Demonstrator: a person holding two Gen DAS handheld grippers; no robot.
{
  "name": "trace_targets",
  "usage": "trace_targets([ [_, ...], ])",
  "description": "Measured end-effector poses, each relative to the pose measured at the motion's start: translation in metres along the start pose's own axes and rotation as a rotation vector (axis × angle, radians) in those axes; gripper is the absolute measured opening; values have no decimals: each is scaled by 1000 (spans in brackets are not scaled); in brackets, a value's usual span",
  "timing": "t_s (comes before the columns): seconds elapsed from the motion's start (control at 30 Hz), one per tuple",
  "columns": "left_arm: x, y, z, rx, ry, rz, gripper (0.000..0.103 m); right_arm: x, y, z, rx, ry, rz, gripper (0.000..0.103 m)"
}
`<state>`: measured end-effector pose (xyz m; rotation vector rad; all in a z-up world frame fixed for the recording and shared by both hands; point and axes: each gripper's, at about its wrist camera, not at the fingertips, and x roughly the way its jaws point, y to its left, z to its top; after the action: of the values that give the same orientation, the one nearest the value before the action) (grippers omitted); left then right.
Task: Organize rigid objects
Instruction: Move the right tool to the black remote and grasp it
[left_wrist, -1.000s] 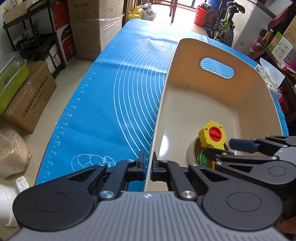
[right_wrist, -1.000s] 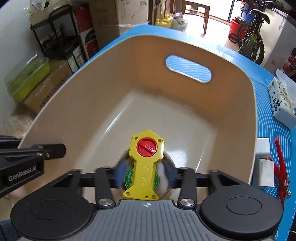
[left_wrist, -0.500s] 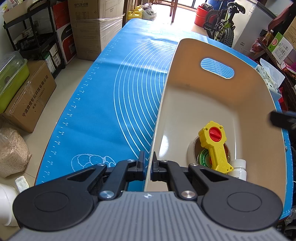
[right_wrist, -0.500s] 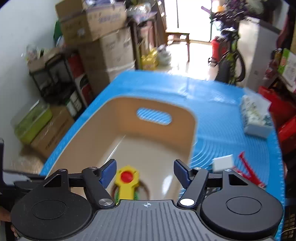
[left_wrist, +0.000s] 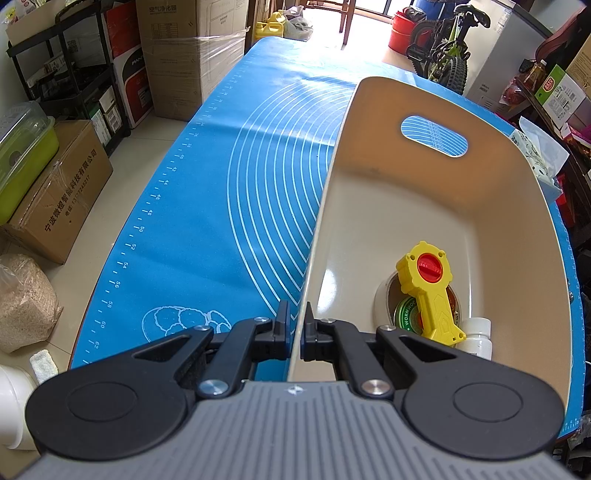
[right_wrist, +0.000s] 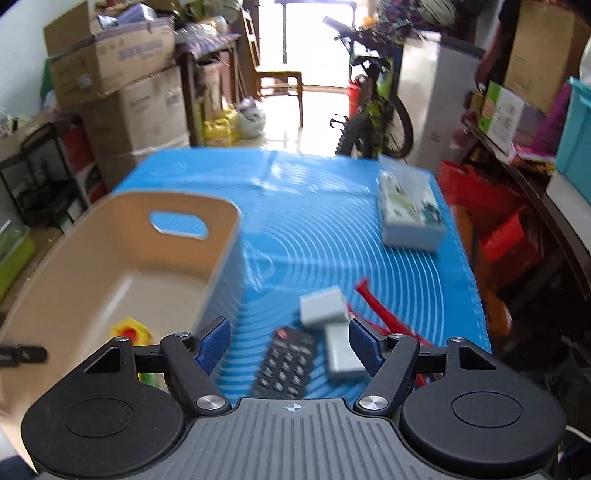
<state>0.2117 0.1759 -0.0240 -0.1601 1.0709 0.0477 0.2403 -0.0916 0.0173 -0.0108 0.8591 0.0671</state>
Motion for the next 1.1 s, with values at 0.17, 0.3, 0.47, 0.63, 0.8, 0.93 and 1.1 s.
trace_targets([
  [0.17,0,0,0,-1,0,0,6,23,-8,-21,29,49,-9,76],
  [0.3,0,0,0,0,0,0,6,40,-6,-37,20,91,4,76],
  [0.47,0,0,0,0,0,0,6,59,-7,-51,49,138,50,76],
  [0.63,0,0,0,0,0,1,7,72,-4,-61,53,165,88,76],
  [0.8,0,0,0,0,0,1,7,79,1,-64,57,172,96,75],
  [0.93,0,0,0,0,0,1,7,81,0,-63,76,176,92,76],
  [1.1,-1,2,1,-2,-2,11,7,84,5,-60,79,191,44,75],
])
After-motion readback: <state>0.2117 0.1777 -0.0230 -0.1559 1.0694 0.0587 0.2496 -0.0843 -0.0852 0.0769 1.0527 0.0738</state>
